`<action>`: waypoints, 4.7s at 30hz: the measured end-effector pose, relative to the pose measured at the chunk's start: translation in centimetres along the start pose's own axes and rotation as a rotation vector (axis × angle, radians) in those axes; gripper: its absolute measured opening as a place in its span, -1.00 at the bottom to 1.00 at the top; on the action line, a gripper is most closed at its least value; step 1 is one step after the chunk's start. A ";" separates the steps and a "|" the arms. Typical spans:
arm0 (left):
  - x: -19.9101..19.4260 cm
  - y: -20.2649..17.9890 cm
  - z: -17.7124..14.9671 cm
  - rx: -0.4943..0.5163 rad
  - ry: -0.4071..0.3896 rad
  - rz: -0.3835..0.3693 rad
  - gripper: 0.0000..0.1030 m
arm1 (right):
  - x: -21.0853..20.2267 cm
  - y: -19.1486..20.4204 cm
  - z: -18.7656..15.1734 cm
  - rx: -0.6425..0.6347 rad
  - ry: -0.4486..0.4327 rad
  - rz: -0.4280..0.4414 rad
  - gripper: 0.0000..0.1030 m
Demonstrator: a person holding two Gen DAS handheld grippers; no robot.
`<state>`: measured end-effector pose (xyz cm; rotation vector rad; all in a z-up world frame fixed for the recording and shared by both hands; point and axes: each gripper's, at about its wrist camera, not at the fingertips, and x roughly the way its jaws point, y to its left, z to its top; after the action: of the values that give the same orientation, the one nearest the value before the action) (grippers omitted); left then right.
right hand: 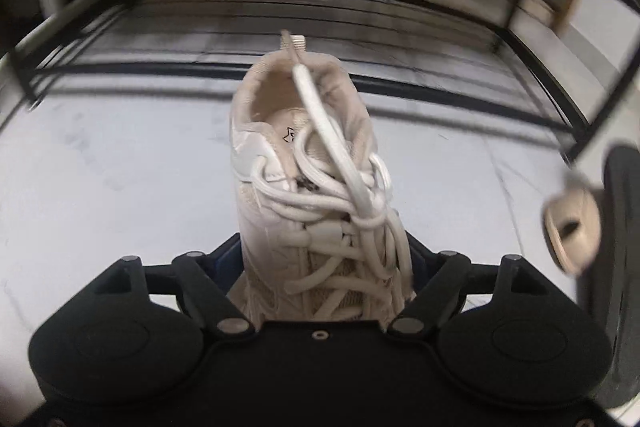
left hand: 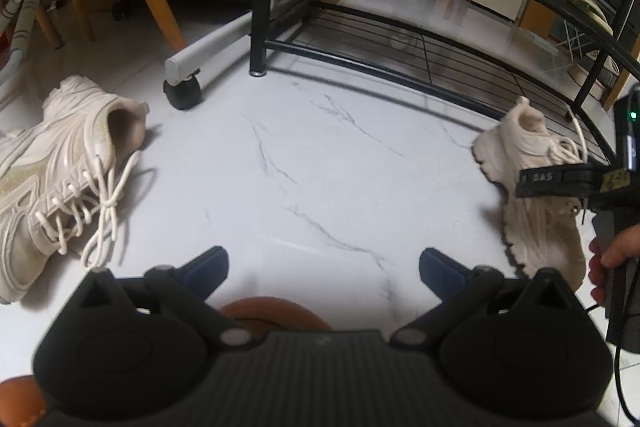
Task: Organize scattered shoes
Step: 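Carry the sneaker in the right tool and set it beside the rack, then grasp the second cream sneaker near the chair with the left tool, then carry the second sneaker to the rack and open the left tool, then grasp the second sneaker with the right tool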
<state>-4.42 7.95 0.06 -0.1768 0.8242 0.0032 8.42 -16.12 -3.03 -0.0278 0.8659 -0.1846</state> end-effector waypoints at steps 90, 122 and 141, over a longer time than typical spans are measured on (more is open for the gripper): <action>-0.3 16.2 6.3 0.002 0.200 0.381 0.01 | -7.5 -7.1 -5.5 0.772 -0.166 0.533 1.00; 8.9 -12.7 1.6 0.320 0.078 0.126 0.62 | -6.6 -11.5 -7.6 0.988 -0.253 0.356 1.00; -3.7 -1.7 0.0 0.192 -0.060 0.090 0.99 | -3.4 -5.8 -6.4 0.786 0.111 0.750 1.00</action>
<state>-6.78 6.49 3.00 0.0416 0.7674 0.0133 0.55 -20.87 -4.05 1.0352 0.8132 0.1907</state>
